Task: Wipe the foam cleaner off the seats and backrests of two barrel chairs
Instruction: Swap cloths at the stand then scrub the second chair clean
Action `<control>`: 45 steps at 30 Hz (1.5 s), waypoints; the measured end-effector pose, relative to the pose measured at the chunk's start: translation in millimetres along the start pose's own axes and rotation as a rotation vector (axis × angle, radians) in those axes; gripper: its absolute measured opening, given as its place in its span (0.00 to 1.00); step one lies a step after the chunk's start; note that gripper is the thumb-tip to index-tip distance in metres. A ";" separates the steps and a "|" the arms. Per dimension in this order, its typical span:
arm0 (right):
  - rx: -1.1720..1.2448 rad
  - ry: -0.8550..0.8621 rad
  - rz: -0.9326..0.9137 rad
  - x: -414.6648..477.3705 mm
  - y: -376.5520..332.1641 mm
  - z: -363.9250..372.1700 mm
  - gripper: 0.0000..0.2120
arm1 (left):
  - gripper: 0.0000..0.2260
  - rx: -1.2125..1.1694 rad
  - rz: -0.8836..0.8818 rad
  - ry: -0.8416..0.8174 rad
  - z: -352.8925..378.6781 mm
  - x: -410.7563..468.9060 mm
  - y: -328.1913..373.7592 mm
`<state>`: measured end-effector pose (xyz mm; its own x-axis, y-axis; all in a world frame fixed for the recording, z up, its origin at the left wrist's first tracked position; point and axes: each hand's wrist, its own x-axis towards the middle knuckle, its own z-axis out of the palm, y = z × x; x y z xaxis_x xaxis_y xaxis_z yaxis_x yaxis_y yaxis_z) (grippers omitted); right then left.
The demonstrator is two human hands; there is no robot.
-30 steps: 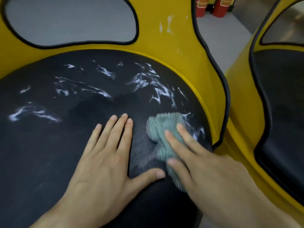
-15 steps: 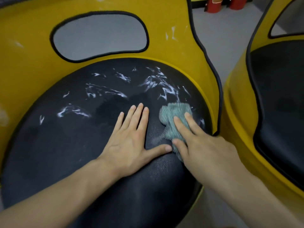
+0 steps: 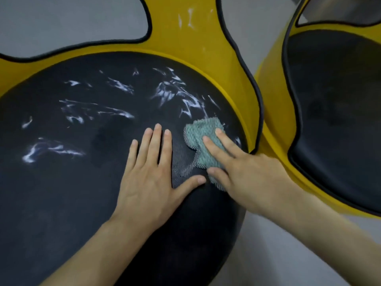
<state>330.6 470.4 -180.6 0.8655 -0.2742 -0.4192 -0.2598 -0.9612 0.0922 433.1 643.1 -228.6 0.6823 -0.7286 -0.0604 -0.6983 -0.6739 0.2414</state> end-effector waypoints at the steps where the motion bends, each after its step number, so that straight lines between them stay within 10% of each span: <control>1: -0.013 0.025 -0.009 4.9 2.6 -1.0 0.32 | 0.50 0.013 0.018 0.005 -0.5 1.6 -0.9; 8: 0.080 0.259 0.028 -26.5 -2.0 39.2 0.32 | 0.51 0.054 0.037 0.009 1.6 9.8 -2.2; 14: 0.092 0.030 0.023 -6.7 -1.1 6.4 0.32 | 0.52 0.051 0.036 -0.039 -6.4 2.1 -2.4; 45: 0.137 0.233 0.209 -4.9 -14.1 30.5 0.30 | 0.52 0.080 0.040 0.000 11.2 9.0 3.2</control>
<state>317.0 486.2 -207.4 0.8579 -0.4793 -0.1853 -0.4834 -0.8750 0.0254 434.6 633.0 -239.2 0.6536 -0.7551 -0.0521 -0.7400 -0.6520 0.1652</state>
